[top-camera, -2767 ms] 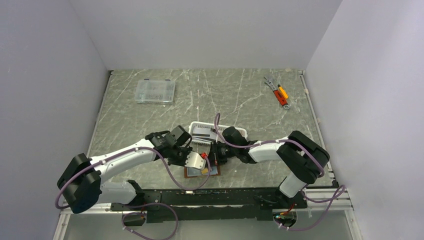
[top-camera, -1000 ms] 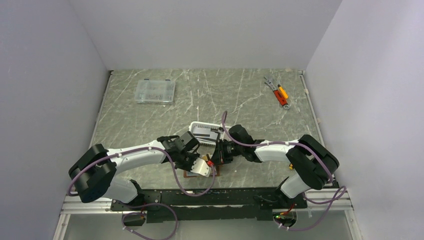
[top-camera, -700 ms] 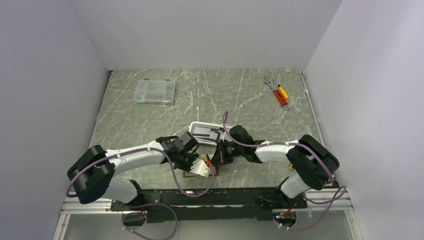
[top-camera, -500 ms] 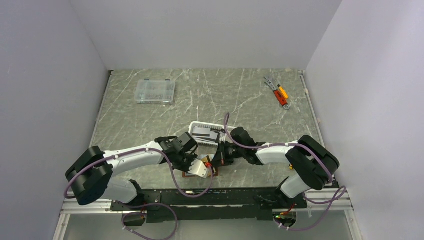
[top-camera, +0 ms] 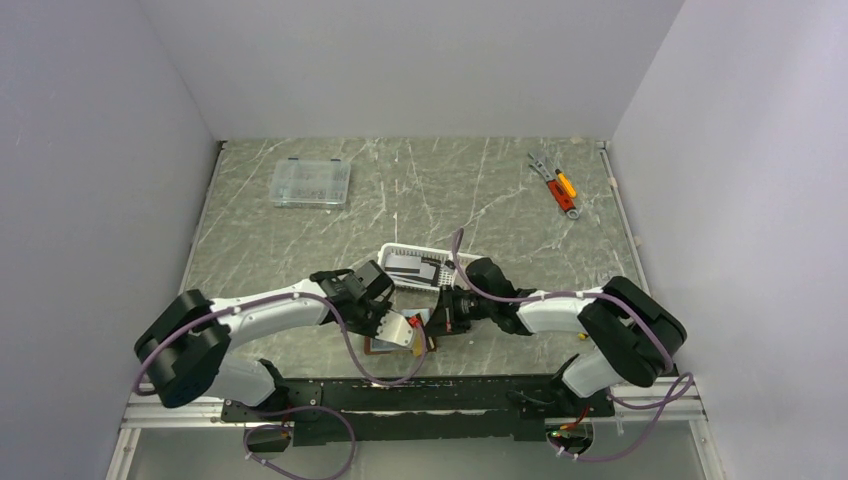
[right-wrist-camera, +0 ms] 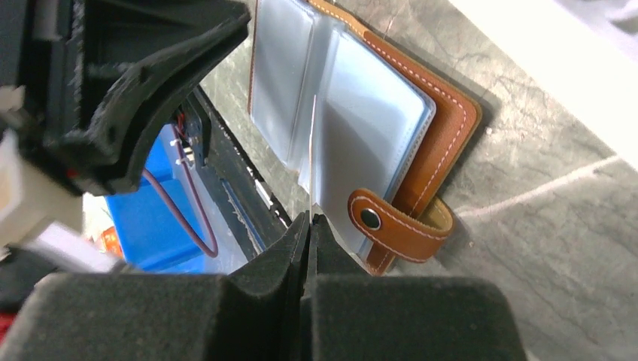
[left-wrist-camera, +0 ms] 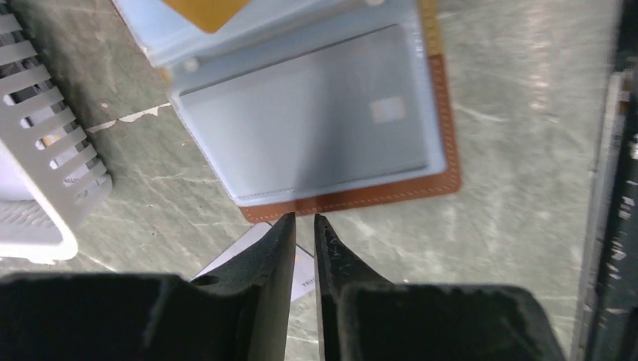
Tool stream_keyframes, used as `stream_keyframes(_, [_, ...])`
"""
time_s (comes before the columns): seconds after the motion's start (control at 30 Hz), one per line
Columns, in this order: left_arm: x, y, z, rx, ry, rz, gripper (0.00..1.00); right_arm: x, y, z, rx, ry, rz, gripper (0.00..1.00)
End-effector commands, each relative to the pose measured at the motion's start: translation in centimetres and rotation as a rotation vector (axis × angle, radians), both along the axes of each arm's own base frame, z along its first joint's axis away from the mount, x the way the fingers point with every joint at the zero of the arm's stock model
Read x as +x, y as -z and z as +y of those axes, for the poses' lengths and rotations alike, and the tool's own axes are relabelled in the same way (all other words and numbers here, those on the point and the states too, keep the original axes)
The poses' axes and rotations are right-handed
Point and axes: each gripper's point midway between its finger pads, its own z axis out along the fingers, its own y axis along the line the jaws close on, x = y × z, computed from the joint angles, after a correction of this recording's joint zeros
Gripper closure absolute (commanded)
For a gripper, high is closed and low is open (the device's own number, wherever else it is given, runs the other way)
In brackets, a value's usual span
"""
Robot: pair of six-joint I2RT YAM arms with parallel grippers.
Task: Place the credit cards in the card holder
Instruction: Insert the credit card into the card holder.
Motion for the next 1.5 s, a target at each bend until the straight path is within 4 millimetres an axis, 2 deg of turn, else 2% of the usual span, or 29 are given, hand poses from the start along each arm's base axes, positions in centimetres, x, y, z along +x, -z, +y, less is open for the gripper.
stream_keyframes(0.0, [2.1, 1.5, 0.1, 0.053, -0.037, -0.063, 0.79, -0.2, -1.0, -0.3, 0.023, 0.005, -0.037, 1.00])
stream_keyframes(0.4, [0.5, 2.0, -1.4, 0.029, 0.043, -0.004, 0.80, 0.2, -2.6, 0.1, 0.064, 0.001, -0.072, 1.00])
stream_keyframes(0.73, [0.4, 2.3, -1.7, 0.045, 0.072, -0.015, 0.80, 0.5, -1.4, 0.6, 0.088, -0.035, -0.024, 1.00])
stream_keyframes(1.1, [0.3, 2.4, -1.3, 0.060, 0.071, -0.022, 0.81, 0.6, -2.1, 0.8, 0.159, -0.043, -0.022, 1.00])
stream_keyframes(1.47, [0.3, 2.3, -1.1, 0.062, 0.066, -0.029, 0.81, 0.6, -0.4, 0.7, 0.113, -0.043, 0.015, 1.00])
